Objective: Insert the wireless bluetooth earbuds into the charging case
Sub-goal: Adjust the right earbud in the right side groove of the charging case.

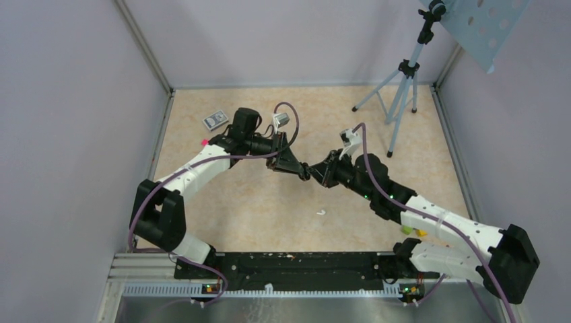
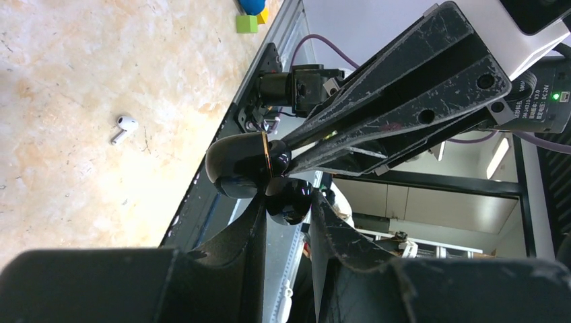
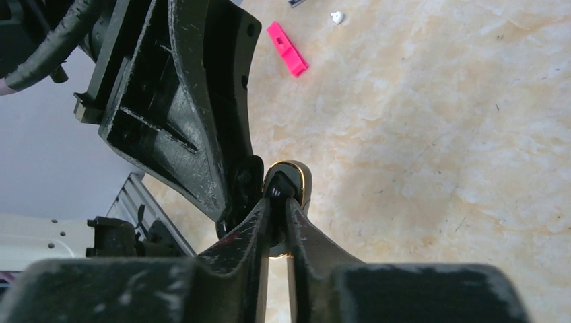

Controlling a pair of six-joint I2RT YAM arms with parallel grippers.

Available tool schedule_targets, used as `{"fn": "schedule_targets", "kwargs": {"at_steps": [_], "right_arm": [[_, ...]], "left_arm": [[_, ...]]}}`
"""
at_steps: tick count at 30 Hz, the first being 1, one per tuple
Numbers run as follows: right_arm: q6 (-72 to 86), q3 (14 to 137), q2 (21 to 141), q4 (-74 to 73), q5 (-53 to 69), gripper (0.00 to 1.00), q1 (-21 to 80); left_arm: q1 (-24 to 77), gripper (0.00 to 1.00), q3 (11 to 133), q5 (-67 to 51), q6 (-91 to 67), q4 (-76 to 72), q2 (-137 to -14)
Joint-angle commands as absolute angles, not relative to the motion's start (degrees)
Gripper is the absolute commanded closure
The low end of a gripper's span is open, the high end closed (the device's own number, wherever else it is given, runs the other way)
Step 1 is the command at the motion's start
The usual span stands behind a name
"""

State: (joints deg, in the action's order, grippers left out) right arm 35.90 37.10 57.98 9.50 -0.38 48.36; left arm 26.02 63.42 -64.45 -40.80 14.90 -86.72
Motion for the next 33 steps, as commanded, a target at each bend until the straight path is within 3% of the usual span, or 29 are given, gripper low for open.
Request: {"fn": "schedule_targets", "kwargs": {"at_steps": [1, 12, 20, 25, 33], "right_arm": [[38.2, 40.9, 59.5, 6.4, 4.1, 0.82, 49.4], [35.0, 43.9, 54.4, -1.0, -5.4, 0.51, 49.4], [33.7, 43.4, 49.0, -2.5, -11.9, 0.47, 49.4], [33.5, 41.8, 44.2, -6.8, -22.3, 0.45, 49.2], [34.7, 41.2, 37.4, -14.8, -32.3, 0.43, 48.8]], "left_arm": [[26.8, 1.0, 64.3, -66.0, -41.0, 10.4, -84.5], [26.8, 1.0, 63.8, -67.0, -38.3, 12.3, -85.7], [26.8, 1.0, 63.7, -67.2, -36.2, 12.9, -87.3], [26.7, 1.0, 64.8, -66.8, -34.5, 9.1, -90.8], [24.6, 1.0, 85.2, -69.6, -33.2, 6.2, -113.2]]}}
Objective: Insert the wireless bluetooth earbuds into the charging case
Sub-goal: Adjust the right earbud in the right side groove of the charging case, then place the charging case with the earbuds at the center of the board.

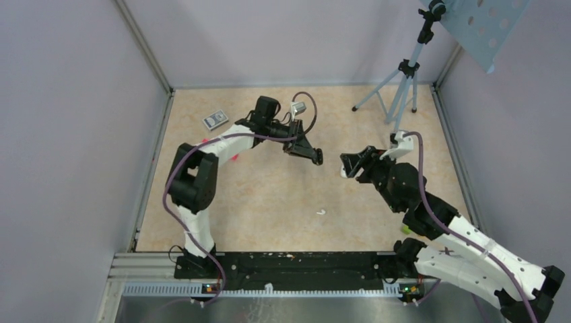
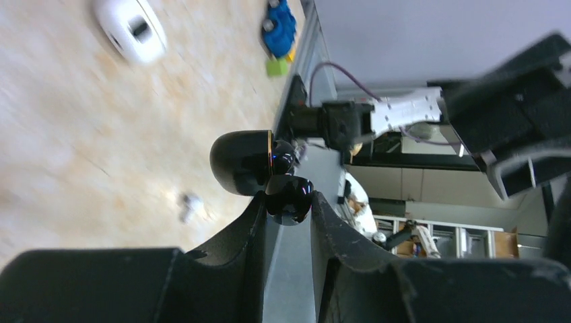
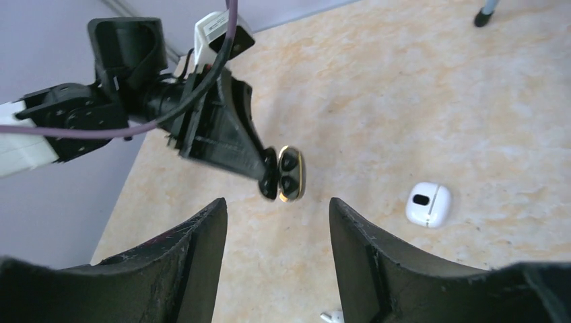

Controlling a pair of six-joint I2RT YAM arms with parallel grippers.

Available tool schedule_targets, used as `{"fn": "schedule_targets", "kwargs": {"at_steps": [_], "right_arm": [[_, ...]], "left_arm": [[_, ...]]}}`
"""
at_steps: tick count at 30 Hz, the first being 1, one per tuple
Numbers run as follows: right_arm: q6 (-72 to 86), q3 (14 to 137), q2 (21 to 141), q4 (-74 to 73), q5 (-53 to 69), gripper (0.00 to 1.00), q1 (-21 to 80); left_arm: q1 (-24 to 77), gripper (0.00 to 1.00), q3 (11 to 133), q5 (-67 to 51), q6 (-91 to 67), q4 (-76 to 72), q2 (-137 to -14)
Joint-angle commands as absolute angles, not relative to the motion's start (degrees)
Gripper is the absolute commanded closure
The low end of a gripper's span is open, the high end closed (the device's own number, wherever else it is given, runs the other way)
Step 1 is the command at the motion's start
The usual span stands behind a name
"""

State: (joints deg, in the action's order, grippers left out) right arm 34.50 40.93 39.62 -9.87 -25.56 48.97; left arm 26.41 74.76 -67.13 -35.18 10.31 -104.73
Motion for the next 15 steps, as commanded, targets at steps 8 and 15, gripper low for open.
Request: {"fn": "schedule_targets", "kwargs": {"at_steps": [8, 15], "right_arm": [[39.3, 41.3, 33.5, -21.2, -33.5, 0.44, 48.8], [41.3, 42.8, 33.6, -24.3, -35.6, 0.44, 48.8]], "left_arm": [[21.2, 1.0, 105.5, -71.0, -35.5, 5.0, -134.5], [18.0, 1.0, 112.5, -69.9, -39.5, 3.6, -142.5]]}}
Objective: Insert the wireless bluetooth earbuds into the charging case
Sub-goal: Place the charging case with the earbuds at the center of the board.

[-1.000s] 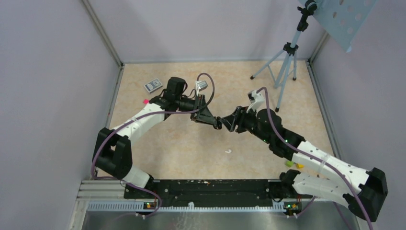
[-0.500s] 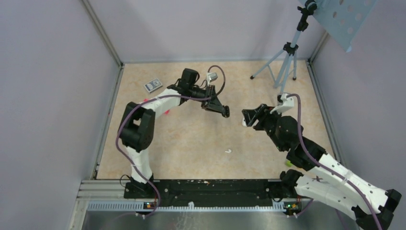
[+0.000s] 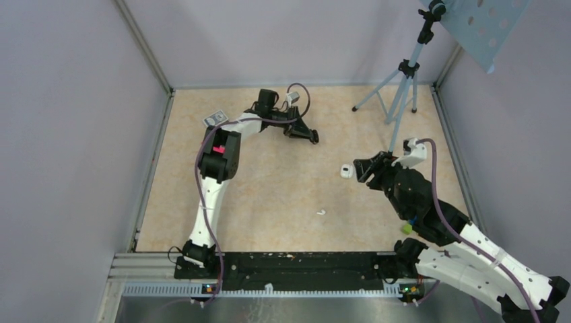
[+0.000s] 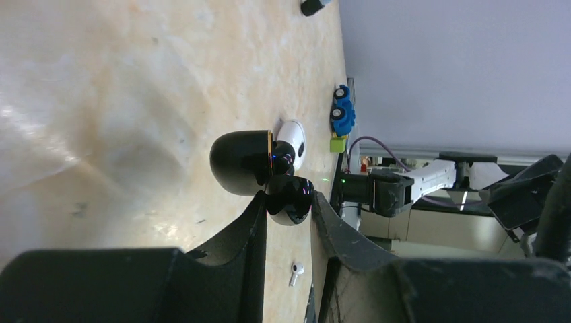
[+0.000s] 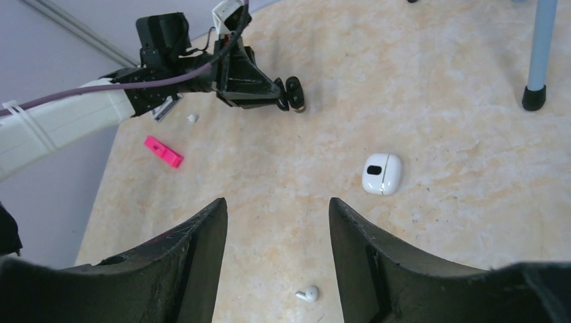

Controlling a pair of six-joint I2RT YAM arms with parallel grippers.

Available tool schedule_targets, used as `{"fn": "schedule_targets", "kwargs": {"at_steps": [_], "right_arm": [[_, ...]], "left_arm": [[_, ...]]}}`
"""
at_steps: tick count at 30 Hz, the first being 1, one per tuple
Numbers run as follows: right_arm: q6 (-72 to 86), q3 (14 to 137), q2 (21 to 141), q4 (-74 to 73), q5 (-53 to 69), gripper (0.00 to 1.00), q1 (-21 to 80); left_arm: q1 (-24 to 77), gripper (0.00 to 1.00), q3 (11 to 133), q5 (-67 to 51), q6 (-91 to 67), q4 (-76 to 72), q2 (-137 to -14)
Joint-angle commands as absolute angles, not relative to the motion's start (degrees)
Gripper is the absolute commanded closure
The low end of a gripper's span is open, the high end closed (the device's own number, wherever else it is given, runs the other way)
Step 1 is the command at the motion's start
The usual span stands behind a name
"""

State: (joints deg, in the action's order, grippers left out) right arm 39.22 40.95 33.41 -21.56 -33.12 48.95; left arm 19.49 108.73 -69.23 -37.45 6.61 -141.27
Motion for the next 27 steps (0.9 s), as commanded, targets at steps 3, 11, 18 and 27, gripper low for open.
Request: {"fn": "schedule_targets", "kwargs": {"at_steps": [3, 11, 18, 27], "right_arm": [[41.7, 42.7, 33.6, -24.1, -36.0, 0.44, 48.8], [42.2, 42.1, 34.6, -22.4, -35.4, 0.44, 48.8], [42.1, 42.6, 36.0, -21.9, -34.9, 0.44, 48.8], [41.2, 42.9, 37.4, -22.2, -34.4, 0.44, 48.8]], "left_arm": [[17.2, 1.0, 112.4, -68.6, -36.2, 8.2, -142.7], [15.8, 1.0, 109.3, -64.9, -23.2, 22.1, -141.6], [14.5, 1.0, 107.5, -63.6, -21.8, 23.7, -140.1], [14.4, 0.28, 107.4, -60.5, -20.8, 25.1, -137.6]]}}
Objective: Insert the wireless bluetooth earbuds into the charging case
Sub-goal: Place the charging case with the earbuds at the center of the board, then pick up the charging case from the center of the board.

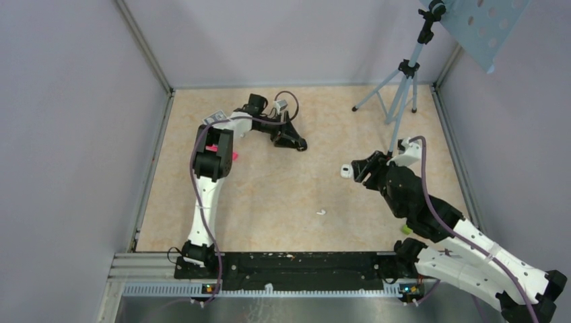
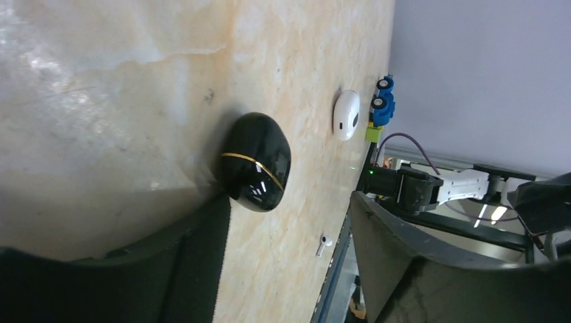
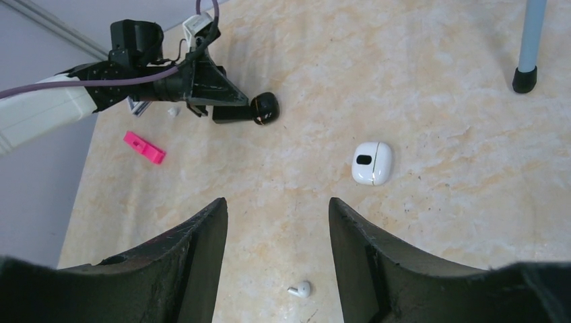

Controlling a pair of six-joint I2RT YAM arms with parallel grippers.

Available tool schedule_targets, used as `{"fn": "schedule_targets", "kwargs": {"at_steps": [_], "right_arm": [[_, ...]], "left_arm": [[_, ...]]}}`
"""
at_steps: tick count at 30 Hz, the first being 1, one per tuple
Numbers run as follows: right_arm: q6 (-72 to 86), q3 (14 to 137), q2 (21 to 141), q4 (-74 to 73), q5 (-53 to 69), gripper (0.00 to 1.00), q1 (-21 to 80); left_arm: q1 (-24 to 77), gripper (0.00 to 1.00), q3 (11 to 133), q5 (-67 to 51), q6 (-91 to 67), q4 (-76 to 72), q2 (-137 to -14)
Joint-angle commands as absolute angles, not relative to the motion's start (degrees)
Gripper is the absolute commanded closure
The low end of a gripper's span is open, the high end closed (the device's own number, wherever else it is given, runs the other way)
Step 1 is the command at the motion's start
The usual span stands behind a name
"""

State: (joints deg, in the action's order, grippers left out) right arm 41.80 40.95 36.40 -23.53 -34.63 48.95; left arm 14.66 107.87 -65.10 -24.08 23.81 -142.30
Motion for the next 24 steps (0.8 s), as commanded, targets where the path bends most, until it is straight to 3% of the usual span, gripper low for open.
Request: {"fn": "schedule_targets", "kwargs": {"at_steps": [1, 7, 8, 10, 11, 18, 24], "right_arm": [[40.9, 43.2, 38.1, -22.3, -34.2, 0.44, 48.8], [38.3, 45.6, 44.3, -21.9, -32.6, 0.4, 48.7], [37.5, 46.0, 45.4, -21.9, -32.4, 0.35, 48.8], [38.8, 47.2, 48.1, -24.3, -34.3, 0.14, 48.6], [41.0, 48.2, 50.6, -27.0, -35.8, 0.11, 47.9], [40.0, 54.8, 66.5, -37.8, -24.8, 0.09, 34.8], [38.7, 54.6, 76.9, -32.3, -17.9, 0.12, 30.0]], "left_arm": [[14.4, 0.26, 107.4, -59.0, -20.1, 26.1, -136.6], [15.2, 0.12, 107.1, -44.2, -13.5, 30.8, -126.1], [15.2, 0.11, 107.2, -40.8, -12.8, 32.4, -124.4], [15.3, 0.11, 106.5, -35.1, -11.9, 34.2, -120.4], [15.3, 0.11, 105.5, -32.8, -11.6, 34.5, -118.0], [15.3, 0.11, 87.3, -23.4, -13.3, 33.5, -98.4], [15.3, 0.05, 64.8, -22.6, -23.3, 24.9, -81.9]]}}
